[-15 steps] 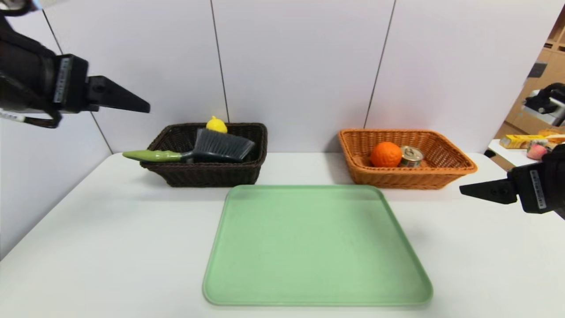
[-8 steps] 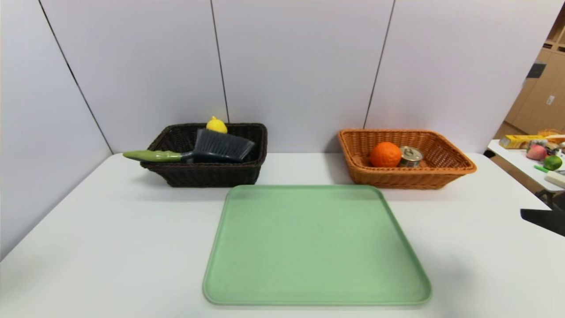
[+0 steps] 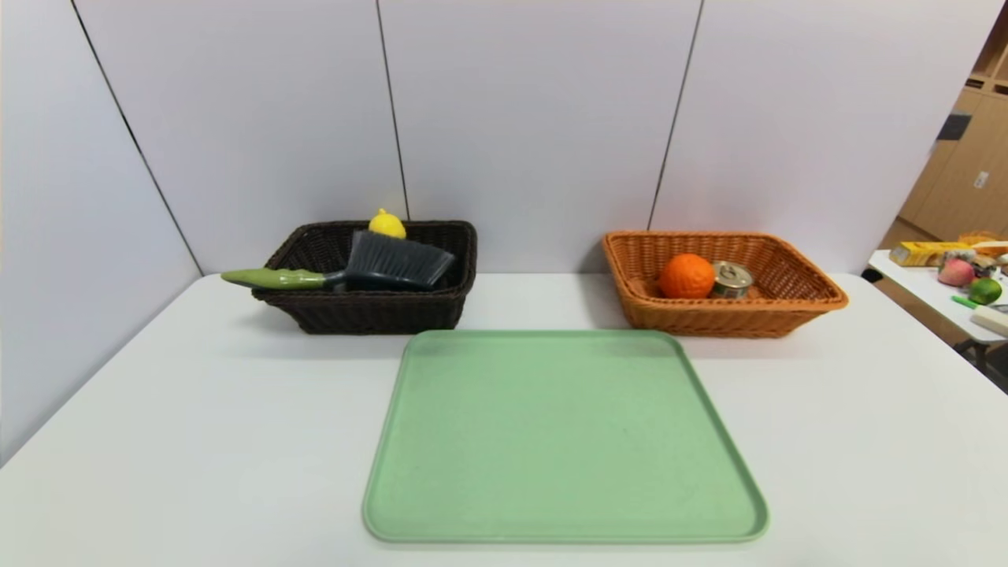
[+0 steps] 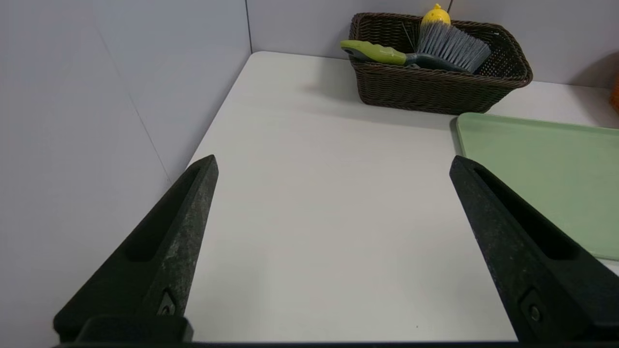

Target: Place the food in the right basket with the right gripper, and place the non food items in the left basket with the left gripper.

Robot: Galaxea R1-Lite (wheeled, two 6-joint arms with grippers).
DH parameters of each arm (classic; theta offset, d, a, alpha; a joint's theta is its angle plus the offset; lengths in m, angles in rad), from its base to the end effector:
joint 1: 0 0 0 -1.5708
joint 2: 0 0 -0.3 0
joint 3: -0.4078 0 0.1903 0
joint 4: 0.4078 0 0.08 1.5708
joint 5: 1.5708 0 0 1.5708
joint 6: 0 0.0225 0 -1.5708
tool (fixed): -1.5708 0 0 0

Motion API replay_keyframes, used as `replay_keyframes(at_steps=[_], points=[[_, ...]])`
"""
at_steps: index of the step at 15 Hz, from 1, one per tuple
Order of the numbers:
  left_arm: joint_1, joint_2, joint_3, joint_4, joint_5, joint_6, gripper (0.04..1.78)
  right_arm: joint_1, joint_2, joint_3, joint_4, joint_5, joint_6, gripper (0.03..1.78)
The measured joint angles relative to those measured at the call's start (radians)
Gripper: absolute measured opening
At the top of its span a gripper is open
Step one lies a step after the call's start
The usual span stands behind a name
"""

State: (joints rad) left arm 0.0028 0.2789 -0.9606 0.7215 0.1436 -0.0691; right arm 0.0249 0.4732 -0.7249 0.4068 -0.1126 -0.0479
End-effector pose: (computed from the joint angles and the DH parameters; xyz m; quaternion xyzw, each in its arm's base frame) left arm -0.0981 0.0029 0.2472 -0.0330 0.0173 0.0738 0.9966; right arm -0.0154 -0.0029 0.2375 -0.0292 0.0783 -0.0418 0.9956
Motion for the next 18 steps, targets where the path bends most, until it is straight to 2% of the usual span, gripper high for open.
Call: replay_keyframes(at_steps=[3,6,8,11,13,14,15,16,18], points=[[0.003,-0.179,0.120,-0.005,0.003,0.076,1.69,-0.027,-0.198,0.065,-0.030,0.012,-0.031,1.71],[0.001,-0.254,0.202,-0.012,0.006,0.101,1.69,-0.030,-0.368,0.156,-0.044,0.007,-0.081,1.71],[0.001,-0.272,0.310,-0.075,0.008,0.094,1.69,-0.029,-0.428,0.231,-0.134,0.006,-0.111,1.71],[0.001,-0.279,0.562,-0.309,0.003,0.075,1.69,-0.029,-0.463,0.445,-0.364,0.019,-0.153,1.71],[0.001,-0.281,0.778,-0.559,-0.009,0.075,1.69,-0.029,-0.472,0.615,-0.546,0.057,-0.174,1.71],[0.001,-0.281,0.863,-0.677,-0.015,0.071,1.69,-0.028,-0.474,0.668,-0.597,0.079,-0.173,1.71],[0.001,-0.281,0.911,-0.771,-0.031,0.058,1.69,-0.028,-0.474,0.698,-0.593,0.106,-0.162,1.71],[0.001,-0.281,0.937,-0.825,-0.073,0.034,1.69,-0.028,-0.475,0.711,-0.547,0.125,-0.139,1.71],[0.002,-0.281,0.954,-0.774,-0.114,0.016,1.69,-0.027,-0.475,0.713,-0.403,0.151,-0.081,1.71]])
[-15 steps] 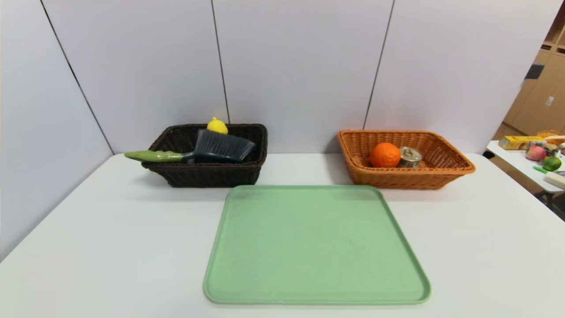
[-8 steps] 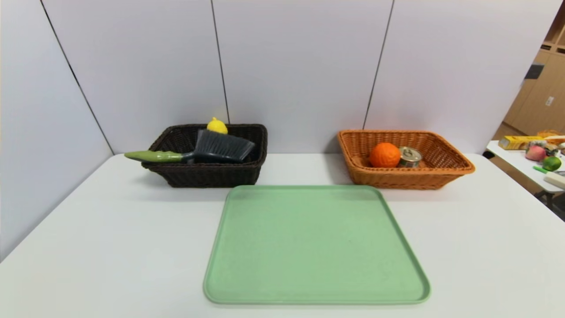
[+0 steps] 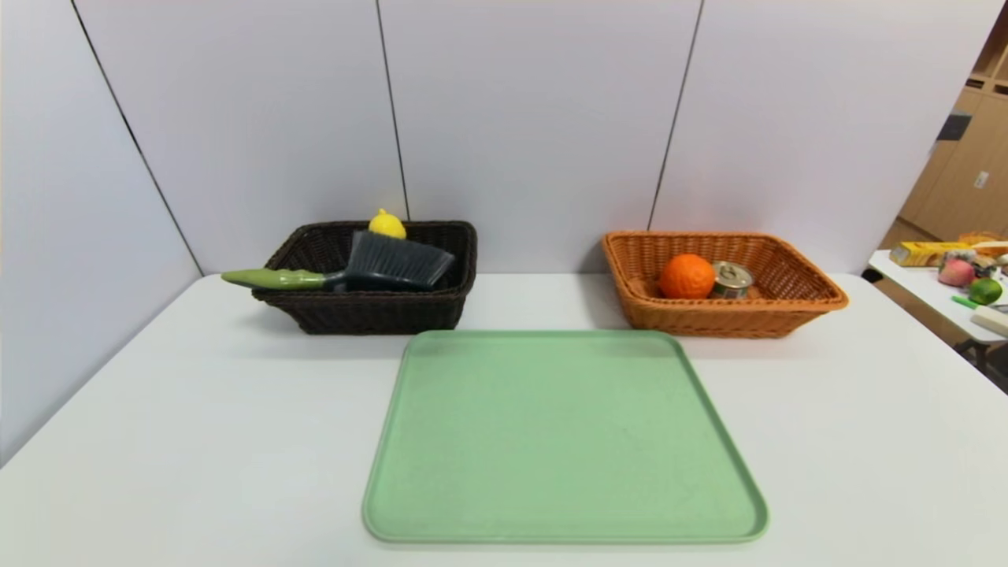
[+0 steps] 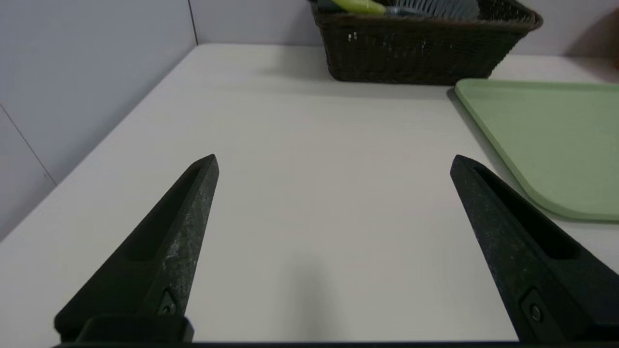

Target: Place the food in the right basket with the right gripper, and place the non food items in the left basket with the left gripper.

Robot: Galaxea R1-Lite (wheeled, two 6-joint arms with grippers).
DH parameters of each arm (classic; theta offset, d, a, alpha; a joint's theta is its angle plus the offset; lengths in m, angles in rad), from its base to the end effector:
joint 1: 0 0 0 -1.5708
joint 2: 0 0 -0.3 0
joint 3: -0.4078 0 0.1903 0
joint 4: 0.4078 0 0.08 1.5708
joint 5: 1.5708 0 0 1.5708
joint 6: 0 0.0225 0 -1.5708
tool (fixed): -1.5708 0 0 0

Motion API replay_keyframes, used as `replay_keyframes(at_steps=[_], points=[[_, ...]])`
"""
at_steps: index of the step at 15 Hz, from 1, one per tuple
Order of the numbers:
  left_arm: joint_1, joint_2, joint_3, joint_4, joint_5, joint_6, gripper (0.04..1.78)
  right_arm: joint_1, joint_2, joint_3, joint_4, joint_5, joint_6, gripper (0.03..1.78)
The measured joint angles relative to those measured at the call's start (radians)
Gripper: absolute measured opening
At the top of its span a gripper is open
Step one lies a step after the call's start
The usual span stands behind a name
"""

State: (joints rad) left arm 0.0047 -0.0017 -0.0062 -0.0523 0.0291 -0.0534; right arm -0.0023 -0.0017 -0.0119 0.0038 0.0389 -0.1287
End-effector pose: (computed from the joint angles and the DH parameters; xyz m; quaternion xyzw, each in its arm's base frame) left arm -0.0236 0.0005 0.0825 -0.0270 -0.0305 0.0161 0.9990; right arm -0.0239 0.0009 0.0783 -0.0644 -0.0061 0.0179 0.9977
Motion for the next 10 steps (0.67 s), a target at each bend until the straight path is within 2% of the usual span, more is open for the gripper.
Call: replay_keyframes(at_steps=[3,10], points=[[0.000,0.000,0.005,0.019,-0.002,-0.010,1.69,0.000,0.000,0.006,-0.002,-0.017,0.030,1.71],[0.000,0.000,0.006,0.017,0.001,-0.029,1.69,0.000,0.000,0.011,-0.010,-0.022,0.026,1.71]])
